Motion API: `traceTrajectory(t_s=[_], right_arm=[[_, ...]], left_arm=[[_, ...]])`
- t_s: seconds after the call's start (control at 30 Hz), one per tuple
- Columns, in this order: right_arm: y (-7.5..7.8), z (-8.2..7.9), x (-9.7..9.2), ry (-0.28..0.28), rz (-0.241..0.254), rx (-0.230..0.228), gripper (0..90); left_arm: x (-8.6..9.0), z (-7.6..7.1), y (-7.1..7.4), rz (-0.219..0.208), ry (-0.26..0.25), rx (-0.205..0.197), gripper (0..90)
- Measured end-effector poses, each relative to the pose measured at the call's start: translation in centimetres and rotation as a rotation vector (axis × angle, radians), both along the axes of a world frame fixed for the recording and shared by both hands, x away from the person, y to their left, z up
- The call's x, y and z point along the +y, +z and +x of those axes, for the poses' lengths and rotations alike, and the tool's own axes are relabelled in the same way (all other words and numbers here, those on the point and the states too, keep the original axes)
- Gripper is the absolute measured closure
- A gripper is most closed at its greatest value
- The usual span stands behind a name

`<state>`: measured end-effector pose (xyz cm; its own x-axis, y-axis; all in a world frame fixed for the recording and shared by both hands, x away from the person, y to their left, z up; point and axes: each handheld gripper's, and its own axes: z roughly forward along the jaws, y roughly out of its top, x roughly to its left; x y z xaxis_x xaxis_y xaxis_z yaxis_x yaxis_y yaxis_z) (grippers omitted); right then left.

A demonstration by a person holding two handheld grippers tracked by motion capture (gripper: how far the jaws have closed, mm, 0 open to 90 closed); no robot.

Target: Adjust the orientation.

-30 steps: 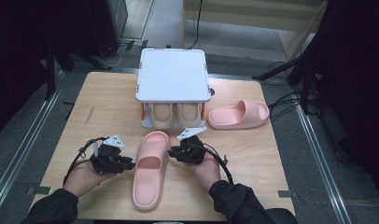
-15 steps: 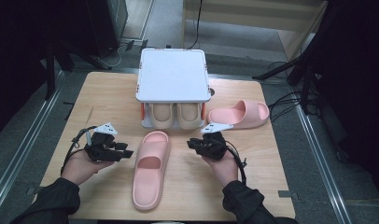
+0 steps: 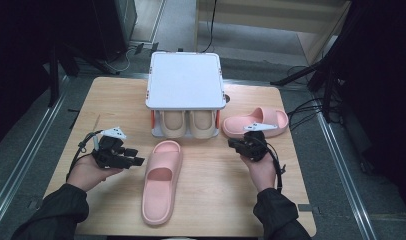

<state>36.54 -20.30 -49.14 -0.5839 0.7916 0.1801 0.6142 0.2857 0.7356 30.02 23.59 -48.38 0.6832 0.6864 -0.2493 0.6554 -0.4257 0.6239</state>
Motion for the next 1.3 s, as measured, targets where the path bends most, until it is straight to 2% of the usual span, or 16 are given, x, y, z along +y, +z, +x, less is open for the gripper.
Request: traceTrajectory(t_s=[0.23, 0.3, 0.37, 0.57, 0.67, 0.77, 0.83, 0.97, 1.3], right_arm=[[0.0, 2.9, -2.7, -0.107, -0.018, -0.013, 90.0], [0.0, 3.8, -3.1, -0.138, -0.043, -0.013, 90.0], [0.0, 4.5, -3.7, -0.17, -0.035, -0.015, 90.0], [-0.4, 6.0, -4.9, -0.24, -0.055, 0.004, 89.5], [-0.6, 6.2, -5.3, -0.263, -0.058, 0.02, 88.2], [-0.8, 6.3, -5.7, -0.26, -0.043, 0.028, 87.8], [-0.7, 6.2, -5.7, -0.258, -0.063, 0.023, 87.4], [-0.7, 5.9, -6.2, -0.268, -0.058, 0.036, 87.3], [-0.4, 4.3, -8.1, -0.263, -0.071, 0.06, 85.1]], left_arm=[[0.0, -0.2, -0.1, 0.001, -0.01, 0.001, 50.2], [0.0, -0.3, -0.1, 0.003, -0.009, 0.0, 50.3], [0.1, -0.4, -0.1, 0.001, -0.009, -0.002, 50.3], [0.2, -0.5, -0.3, 0.007, -0.004, 0.005, 50.2], [0.2, -0.6, -0.3, 0.012, -0.006, 0.007, 50.2], [0.2, -0.6, -0.4, 0.013, -0.004, 0.006, 50.1], [0.2, -0.6, -0.4, 0.014, -0.002, 0.008, 49.7], [0.4, -0.6, -0.4, 0.014, 0.002, 0.007, 49.3], [0.6, -0.4, -0.5, 0.026, 0.007, 0.008, 48.9]])
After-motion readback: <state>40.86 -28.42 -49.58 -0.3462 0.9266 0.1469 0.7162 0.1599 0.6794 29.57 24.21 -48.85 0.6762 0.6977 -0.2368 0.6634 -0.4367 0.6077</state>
